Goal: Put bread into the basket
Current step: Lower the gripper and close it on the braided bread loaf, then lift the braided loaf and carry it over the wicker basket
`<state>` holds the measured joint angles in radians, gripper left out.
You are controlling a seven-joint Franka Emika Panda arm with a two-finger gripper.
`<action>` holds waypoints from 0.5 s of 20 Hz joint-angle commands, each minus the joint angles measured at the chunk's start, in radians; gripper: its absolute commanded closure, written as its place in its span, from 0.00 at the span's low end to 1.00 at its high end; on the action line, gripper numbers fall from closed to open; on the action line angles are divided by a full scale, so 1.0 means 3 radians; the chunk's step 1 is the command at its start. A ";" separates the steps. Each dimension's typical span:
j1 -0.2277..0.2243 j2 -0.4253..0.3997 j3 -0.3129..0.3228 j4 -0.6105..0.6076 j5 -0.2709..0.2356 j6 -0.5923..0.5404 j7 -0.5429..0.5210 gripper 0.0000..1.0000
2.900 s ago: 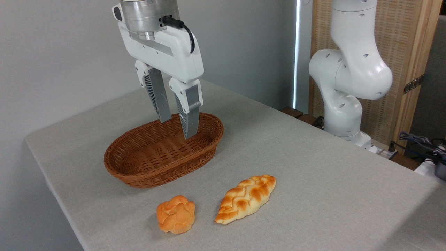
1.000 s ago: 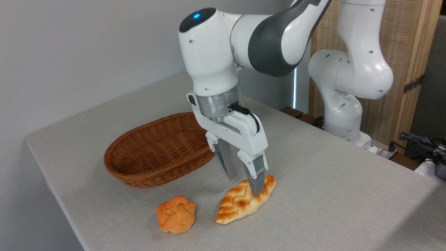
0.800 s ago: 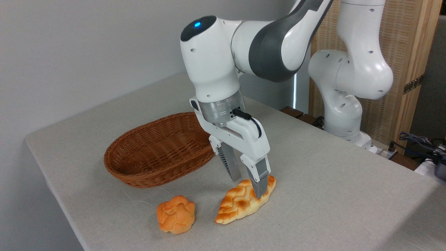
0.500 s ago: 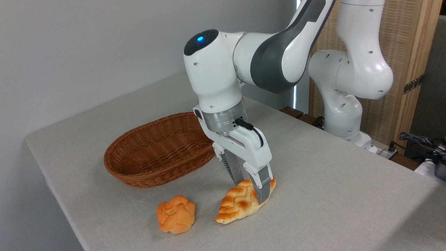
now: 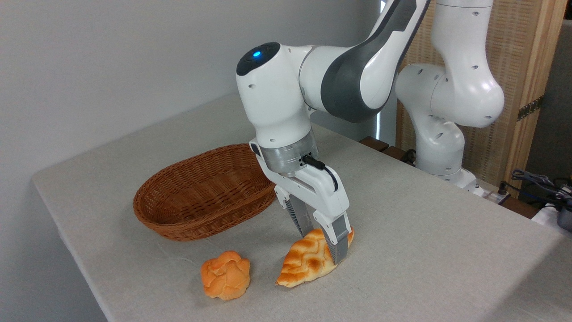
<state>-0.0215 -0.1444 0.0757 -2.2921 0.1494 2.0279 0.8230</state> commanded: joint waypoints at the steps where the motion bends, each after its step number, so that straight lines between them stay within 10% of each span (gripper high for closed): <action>1: -0.0010 -0.0004 0.0029 -0.0035 0.0039 0.0061 0.0079 0.61; 10: -0.0010 -0.0020 0.0029 0.0031 0.0034 0.0036 0.0079 0.61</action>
<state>-0.0215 -0.1433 0.0757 -2.2916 0.1505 2.0280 0.8233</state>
